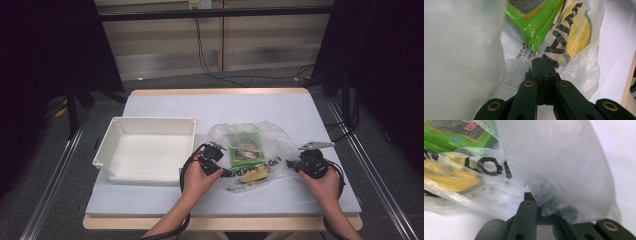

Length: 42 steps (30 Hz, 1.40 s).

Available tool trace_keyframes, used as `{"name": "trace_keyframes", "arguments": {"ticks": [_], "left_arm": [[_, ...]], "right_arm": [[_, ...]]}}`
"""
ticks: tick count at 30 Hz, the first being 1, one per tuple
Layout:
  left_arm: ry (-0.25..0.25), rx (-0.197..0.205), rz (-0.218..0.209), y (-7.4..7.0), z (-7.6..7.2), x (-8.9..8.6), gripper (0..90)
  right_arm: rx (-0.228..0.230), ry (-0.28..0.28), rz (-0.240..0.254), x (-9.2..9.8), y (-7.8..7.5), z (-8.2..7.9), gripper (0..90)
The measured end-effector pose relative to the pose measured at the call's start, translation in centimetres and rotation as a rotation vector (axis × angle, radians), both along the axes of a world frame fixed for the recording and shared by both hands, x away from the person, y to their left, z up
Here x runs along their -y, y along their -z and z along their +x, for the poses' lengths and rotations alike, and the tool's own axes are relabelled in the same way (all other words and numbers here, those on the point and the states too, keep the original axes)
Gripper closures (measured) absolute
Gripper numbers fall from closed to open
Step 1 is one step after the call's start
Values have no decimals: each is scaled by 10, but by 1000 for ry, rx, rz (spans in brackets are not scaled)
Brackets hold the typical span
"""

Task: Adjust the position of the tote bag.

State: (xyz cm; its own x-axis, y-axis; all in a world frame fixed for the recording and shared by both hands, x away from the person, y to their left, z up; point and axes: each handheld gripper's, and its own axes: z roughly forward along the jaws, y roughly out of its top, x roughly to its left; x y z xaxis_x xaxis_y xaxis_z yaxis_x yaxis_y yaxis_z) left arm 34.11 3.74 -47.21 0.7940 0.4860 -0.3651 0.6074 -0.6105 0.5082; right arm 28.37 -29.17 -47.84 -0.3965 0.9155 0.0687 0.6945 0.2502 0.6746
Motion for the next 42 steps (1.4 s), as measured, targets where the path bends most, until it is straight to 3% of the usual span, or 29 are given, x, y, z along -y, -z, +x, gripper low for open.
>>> {"name": "trace_keyframes", "arguments": {"ticks": [1, 4, 9, 14, 16, 18, 21, 24, 26, 29, 33, 42], "left_arm": [[-38, -13, -24, 1, -2, 2, 900], [-4, -11, -2, 0, 1, 0, 900], [-12, -26, -41, 0, 1, 1, 900], [-11, -29, -48, -1, 1, 1, 900], [-9, -26, -48, 0, 1, 1, 900], [2, -29, -51, 0, 1, 2, 900], [-4, -31, -59, 1, 1, 4, 900], [5, -22, -41, 2, 2, 4, 900], [0, -29, -45, 3, 1, 4, 900], [12, -26, -36, 3, 3, 3, 900], [2, -27, -40, 3, 2, 2, 900], [9, -24, -20, 1, 1, 2, 900]], "right_arm": [[0, -9, -3, 1, 0, 0, 900], [8, -29, 46, -2, -4, -1, 900], [34, -69, 79, -14, -13, -1, 875], [49, -111, 108, -30, -22, 0, 741], [72, -144, 90, -39, -25, 2, 622], [84, -166, 81, -46, -26, 4, 583], [102, -182, 48, -57, -26, 9, 420], [91, -175, 1, -62, -19, 16, 398], [53, -164, -1, -62, -12, 18, 436], [-17, -200, 31, -59, -4, 18, 690], [-55, -204, 47, -53, -2, 14, 889], [-116, -155, 125, -31, -2, -5, 900]]}}
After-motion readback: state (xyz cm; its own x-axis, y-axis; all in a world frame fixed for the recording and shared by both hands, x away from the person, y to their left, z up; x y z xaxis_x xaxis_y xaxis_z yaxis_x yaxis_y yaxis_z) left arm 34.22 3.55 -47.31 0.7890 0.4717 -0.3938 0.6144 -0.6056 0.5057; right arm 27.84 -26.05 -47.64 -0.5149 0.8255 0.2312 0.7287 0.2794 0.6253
